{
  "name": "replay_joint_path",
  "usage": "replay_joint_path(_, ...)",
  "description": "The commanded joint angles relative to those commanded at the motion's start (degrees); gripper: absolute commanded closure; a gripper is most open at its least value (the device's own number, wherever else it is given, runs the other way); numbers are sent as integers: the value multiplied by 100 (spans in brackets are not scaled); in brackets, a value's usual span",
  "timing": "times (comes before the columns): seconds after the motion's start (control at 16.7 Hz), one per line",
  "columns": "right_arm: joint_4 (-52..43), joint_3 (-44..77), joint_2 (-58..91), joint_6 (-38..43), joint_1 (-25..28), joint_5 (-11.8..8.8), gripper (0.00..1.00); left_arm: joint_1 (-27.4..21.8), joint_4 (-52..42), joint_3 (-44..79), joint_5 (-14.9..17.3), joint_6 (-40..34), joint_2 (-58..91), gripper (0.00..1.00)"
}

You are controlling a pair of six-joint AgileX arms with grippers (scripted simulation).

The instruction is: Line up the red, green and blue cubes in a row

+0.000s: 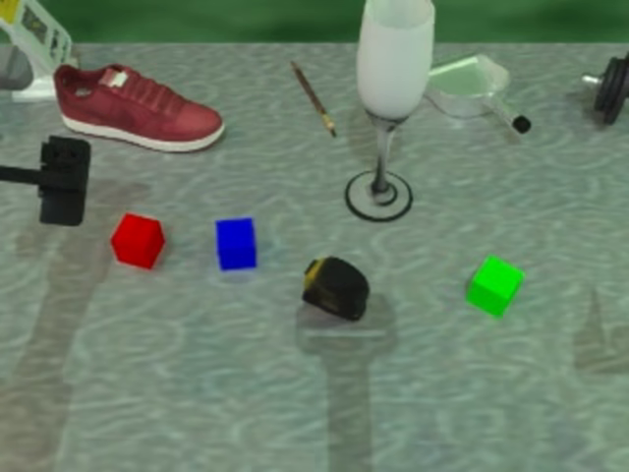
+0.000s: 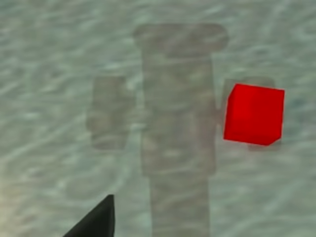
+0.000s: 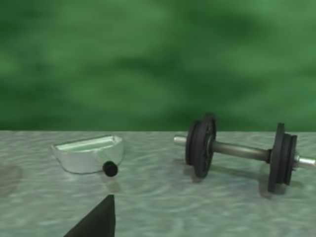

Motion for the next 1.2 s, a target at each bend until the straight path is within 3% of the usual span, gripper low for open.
replay_joint_path(0.6, 0, 0, 0, 0, 0, 0, 0, -426, -2459, 3724, 7, 207, 4557, 0)
replay_joint_path(1.2, 0, 0, 0, 0, 0, 0, 0, -457, -2768, 4289, 11, 235, 5212, 0)
